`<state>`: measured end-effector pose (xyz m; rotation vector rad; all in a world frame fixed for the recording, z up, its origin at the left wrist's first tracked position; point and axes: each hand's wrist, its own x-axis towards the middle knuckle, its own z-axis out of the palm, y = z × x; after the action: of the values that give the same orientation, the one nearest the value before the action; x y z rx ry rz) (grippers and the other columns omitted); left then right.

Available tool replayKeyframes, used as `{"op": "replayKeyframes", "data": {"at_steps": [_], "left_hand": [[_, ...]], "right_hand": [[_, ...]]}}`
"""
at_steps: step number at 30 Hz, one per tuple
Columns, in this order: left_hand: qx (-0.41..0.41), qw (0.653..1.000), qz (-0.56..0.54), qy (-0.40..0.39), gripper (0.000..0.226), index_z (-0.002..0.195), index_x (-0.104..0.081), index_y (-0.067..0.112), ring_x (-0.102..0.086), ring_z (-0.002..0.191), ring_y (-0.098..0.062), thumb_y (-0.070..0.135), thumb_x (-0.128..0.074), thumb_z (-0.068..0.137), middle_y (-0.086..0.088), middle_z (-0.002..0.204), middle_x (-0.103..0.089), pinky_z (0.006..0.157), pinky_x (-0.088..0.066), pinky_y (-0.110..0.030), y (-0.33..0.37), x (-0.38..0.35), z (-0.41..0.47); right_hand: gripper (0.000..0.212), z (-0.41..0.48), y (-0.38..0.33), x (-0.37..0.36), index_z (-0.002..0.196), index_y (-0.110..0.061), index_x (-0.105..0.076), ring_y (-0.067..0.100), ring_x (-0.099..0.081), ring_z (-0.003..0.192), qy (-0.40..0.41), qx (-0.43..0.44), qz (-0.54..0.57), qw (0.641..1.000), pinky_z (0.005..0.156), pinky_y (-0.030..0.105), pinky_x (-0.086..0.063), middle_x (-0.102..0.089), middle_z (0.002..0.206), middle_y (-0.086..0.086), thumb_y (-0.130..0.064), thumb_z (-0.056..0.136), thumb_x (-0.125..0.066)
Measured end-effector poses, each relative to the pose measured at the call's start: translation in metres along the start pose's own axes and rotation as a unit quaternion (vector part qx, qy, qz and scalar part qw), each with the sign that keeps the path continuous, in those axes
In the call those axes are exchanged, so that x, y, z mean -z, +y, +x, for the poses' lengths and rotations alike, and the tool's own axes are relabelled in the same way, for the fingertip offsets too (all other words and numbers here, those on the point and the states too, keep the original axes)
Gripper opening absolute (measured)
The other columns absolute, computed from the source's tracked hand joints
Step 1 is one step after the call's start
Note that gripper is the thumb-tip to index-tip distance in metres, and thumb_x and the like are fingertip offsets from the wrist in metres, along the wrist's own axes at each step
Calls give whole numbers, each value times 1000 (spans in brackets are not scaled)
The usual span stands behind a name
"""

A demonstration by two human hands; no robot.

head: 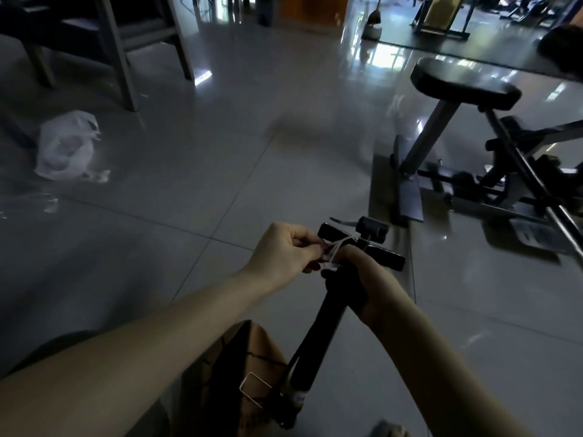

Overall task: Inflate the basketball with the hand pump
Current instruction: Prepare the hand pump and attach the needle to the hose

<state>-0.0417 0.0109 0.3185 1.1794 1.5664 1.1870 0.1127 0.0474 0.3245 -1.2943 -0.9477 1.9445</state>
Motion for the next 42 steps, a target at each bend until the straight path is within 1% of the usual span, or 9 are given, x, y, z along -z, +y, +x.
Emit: {"op": "replayKeyframes", "data": {"at_steps": [4, 9, 13, 18, 22, 25, 28, 35, 42], "left_hand": [[-42, 993, 112, 15, 13, 88, -78, 15, -68, 62, -12, 7, -68, 90, 1, 71, -73, 59, -54, -26, -4, -8, 2], [-87, 970, 226, 17, 9, 89, -76, 13, -65, 67, -19, 11, -68, 87, -1, 75, -71, 57, -47, -27, -3, -16, -3], [-100, 966, 239, -3, 10, 79, -74, 11, -65, 63, -20, 10, -66, 86, -3, 68, -69, 52, -44, -29, -3, -23, -7], [-73, 973, 215, -48, 14, 79, -73, 11, -67, 63, -25, 5, -62, 86, -4, 67, -70, 57, -55, -49, -6, -28, -6], [-23, 987, 145, -72, 16, 89, -73, 8, -67, 62, -17, 15, -62, 98, -4, 73, -70, 58, -59, -35, -1, -33, -7], [28, 991, 90, -98, 19, 92, -72, 5, -63, 59, -9, 14, -58, 100, -5, 74, -69, 56, -53, -22, 1, -31, -6], [66, 989, 45, -124, 24, 88, -69, 6, -60, 61, -11, 23, -57, 101, 0, 71, -65, 56, -49, -24, 3, -28, -4], [111, 981, 21, -158, 33, 77, -57, 14, -43, 55, -10, 26, -48, 106, 2, 64, -50, 48, -35, -21, 6, -27, -3], [33, 986, 108, -122, 40, 72, -53, 13, -34, 50, -10, 31, -45, 107, 10, 54, -40, 54, -29, -28, 6, -26, -3]], "right_hand": [[14, -6, 0, 7, 100, 2, -68, 18, -66, 61, 26, 7, -14, 1000, 66, 32, -50, -72, 75, 10, -4, 89, -61], [23, -13, -3, 19, 104, -5, -73, 16, -71, 77, -16, 50, -105, 993, 74, 30, -53, -76, 97, 10, -16, 85, -74], [21, -15, 1, 21, 98, 1, -73, 12, -69, 70, 9, 117, -111, 987, 60, 21, -51, -74, 86, 13, -14, 84, -76], [5, -11, 4, 26, 77, -3, -71, 13, -65, 64, 74, 137, -140, 978, 59, 24, -50, -70, 69, 5, -4, 81, -73], [11, -8, 0, 36, 83, 11, -66, 15, -56, 60, 97, 137, -150, 974, 57, 27, -43, -63, 68, 11, 1, 78, -68], [6, -12, -1, 36, 81, 8, -68, 20, -57, 65, 74, 123, -137, 980, 61, 31, -45, -64, 69, 11, 3, 80, -67], [6, -14, -2, 34, 78, -2, -68, 20, -58, 64, 63, 99, -97, 988, 62, 32, -45, -64, 69, 10, 2, 82, -65], [6, -13, -2, 33, 80, 0, -65, 18, -57, 59, 48, 78, -86, 992, 57, 29, -44, -62, 66, 11, 2, 85, -63], [4, -13, -2, 35, 81, 2, -66, 21, -57, 63, 49, 77, -121, 988, 61, 31, -45, -62, 68, 14, 2, 83, -63]]}}
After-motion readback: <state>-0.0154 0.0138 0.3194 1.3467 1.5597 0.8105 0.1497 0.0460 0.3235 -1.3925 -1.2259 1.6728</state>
